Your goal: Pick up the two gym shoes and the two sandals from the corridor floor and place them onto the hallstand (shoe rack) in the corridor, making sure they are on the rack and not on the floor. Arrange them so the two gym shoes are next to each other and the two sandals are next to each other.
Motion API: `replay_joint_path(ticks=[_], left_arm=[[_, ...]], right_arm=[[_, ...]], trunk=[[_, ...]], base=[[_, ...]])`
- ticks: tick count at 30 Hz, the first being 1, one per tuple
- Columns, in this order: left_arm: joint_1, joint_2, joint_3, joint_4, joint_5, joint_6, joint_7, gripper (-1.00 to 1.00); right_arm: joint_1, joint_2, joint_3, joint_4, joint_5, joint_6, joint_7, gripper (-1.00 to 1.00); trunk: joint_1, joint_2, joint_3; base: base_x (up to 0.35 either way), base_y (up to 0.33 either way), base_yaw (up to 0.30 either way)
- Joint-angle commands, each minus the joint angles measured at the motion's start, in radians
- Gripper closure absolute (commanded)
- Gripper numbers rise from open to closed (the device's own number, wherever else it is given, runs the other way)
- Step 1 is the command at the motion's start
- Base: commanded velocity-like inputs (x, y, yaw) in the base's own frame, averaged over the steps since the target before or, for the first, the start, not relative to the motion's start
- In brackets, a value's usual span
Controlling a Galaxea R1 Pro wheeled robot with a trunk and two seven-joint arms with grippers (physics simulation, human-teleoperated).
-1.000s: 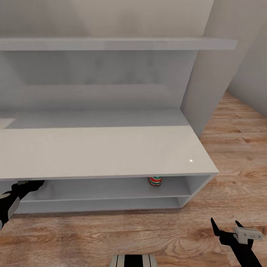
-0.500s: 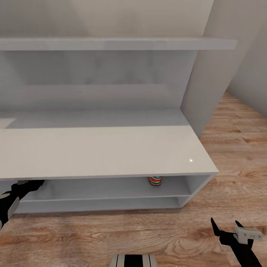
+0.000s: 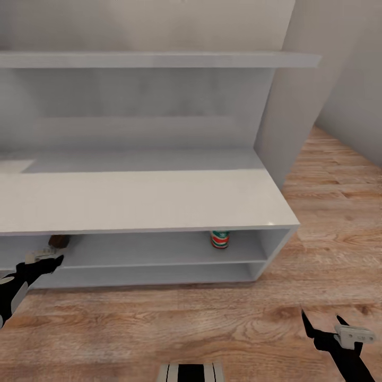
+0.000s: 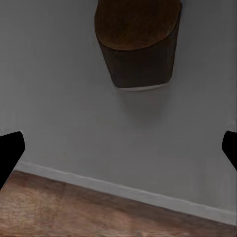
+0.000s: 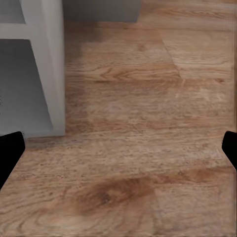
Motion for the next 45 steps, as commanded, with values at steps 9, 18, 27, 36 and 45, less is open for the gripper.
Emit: replay_joint_path(ticks=[9,18,27,36,45], left_arm=[[0.0,0.0,0.0,0.001,0.0,0.0,0.0,-1.0],[0.001,0.0,0.0,0.001,0.0,-0.007,0.0,-1.0],[0.001,-0.001,0.0,0.001,0.0,-0.011,0.0,-1.0],[0.002,-0.001,0.0,0.001,-0.002,-0.012,0.0,-1.0],[0.002,-0.002,-0.001,0.001,-0.003,-0.012,0.0,-1.0]], right_arm=[[0.0,0.0,0.0,0.0,0.0,0.0,0.0,-1.0],[0.0,0.0,0.0,-0.001,0.0,0.0,0.0,-1.0],[0.0,0.0,-0.001,-0.001,0.0,0.0,0.0,-1.0],[0.0,0.0,-0.001,-0.001,0.0,0.0,0.0,-1.0],[0.0,0.0,-0.001,-0.002,0.0,0.0,-0.001,-1.0]], trunk=[[0.0,0.0,0.0],[0.0,0.0,0.0],[0.0,0.0,0.0],[0.0,0.0,0.0],[0.0,0.0,0.0]], base=[[-0.321,0.0,0.0],[-0.334,0.0,0.0],[-0.333,0.0,0.0],[-0.177,0.0,0.0],[-0.051,0.0,0.0]])
